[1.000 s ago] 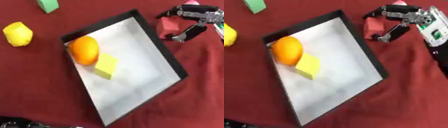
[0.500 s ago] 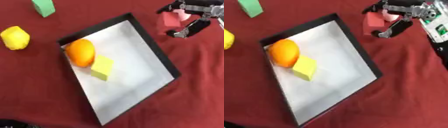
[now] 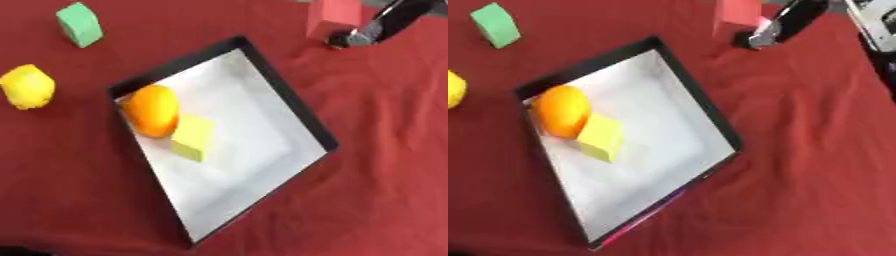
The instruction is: Pick up objects on the table and place them in the box.
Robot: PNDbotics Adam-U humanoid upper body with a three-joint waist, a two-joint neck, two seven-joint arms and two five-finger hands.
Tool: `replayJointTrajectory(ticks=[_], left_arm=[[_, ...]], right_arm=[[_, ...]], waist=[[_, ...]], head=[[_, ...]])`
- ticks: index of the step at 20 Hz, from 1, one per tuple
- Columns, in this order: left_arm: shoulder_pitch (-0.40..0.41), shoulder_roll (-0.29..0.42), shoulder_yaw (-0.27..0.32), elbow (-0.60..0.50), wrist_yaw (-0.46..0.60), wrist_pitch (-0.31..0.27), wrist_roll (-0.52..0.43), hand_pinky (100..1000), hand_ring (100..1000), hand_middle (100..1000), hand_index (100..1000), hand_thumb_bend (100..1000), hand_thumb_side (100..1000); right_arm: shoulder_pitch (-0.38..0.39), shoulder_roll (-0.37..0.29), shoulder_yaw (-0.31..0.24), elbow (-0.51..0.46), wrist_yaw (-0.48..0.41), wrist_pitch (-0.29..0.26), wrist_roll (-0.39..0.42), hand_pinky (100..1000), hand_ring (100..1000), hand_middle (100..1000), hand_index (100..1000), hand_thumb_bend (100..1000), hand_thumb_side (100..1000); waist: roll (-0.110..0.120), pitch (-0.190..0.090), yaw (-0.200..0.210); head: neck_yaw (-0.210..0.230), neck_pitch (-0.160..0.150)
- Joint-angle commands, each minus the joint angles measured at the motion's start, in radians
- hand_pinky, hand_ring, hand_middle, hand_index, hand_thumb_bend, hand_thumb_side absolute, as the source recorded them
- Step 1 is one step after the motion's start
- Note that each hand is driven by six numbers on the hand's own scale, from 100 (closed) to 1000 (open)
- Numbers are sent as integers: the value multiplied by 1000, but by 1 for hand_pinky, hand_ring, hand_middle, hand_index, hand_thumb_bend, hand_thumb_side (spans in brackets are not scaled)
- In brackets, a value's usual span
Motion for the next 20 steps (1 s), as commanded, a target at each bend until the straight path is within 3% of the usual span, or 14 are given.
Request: replayJointTrajectory(ticks=[1,5,10,20], left_arm=[[2,31,24,-8,-7,-2,38,648,852,691,744,321,635],[12,35,34,-3,-9,-3,51,648,852,687,743,323,634],[12,35,34,0,-11,-6,44,647,851,685,743,325,631],[6,32,30,0,-11,-6,32,646,852,684,743,327,628]], right_arm=[[-37,-12,37,-132,-54,-108,158,844,749,584,840,455,399],[-43,8,115,-302,-33,-148,230,833,742,591,833,454,491],[-14,30,195,-407,31,-181,255,829,739,590,827,454,473],[24,16,172,-373,60,-168,256,831,744,600,833,455,453]], waist=[[14,-32,-6],[14,-43,-14],[12,-46,-10],[14,-39,-4]], head=[[-1,8],[4,13],[2,17],[6,14]])
